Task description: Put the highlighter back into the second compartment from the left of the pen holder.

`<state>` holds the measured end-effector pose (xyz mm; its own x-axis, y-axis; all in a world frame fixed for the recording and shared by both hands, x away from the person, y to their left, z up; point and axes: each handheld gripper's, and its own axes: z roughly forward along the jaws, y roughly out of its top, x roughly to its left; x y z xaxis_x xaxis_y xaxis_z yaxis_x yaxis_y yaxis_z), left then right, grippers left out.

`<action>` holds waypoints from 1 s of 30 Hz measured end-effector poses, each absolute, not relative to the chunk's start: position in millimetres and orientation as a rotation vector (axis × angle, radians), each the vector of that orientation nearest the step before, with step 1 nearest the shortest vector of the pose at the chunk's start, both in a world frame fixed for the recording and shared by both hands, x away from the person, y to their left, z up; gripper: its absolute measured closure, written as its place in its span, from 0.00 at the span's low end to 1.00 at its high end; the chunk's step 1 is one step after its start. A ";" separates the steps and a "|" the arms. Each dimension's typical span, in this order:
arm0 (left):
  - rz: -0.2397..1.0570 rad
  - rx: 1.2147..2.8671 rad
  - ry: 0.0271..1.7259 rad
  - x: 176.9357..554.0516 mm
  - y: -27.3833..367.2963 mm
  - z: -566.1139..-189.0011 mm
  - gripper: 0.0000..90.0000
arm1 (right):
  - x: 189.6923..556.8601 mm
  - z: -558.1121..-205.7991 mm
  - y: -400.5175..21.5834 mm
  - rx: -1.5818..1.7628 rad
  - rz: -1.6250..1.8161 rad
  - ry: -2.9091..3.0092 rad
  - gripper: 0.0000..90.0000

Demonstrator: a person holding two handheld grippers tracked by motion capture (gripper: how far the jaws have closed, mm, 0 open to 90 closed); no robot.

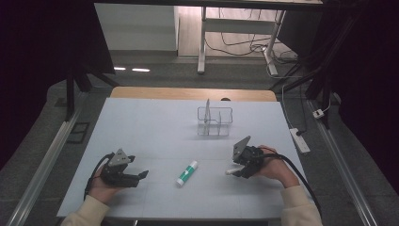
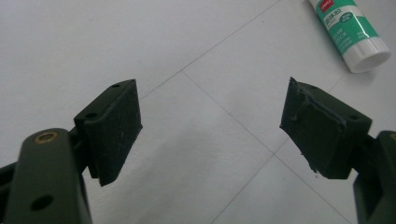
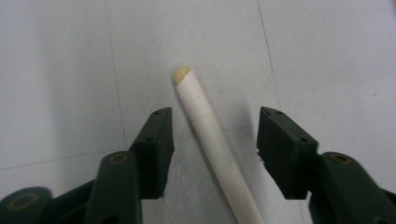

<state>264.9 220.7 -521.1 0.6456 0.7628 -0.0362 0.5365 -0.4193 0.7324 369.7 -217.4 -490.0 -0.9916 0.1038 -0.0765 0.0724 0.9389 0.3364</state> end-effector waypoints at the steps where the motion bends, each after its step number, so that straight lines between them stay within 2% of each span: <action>1: 0.393 2.126 1.006 265.0 220.8 -521.1 0.23 | 369.7 -490.2 -217.3 0.133 0.516 3.005 0.55; 12: 0.386 2.121 1.009 265.6 222.3 -522.0 0.22 | 370.0 -495.3 -216.7 0.097 0.485 3.043 0.68; 24: 0.384 2.115 1.016 265.2 223.8 -521.9 0.22 | 368.2 -495.7 -217.7 0.004 0.502 3.053 0.77; 30: 0.387 2.113 1.019 265.2 223.7 -521.8 0.22 | 366.0 -495.9 -218.5 -0.046 0.510 3.062 0.86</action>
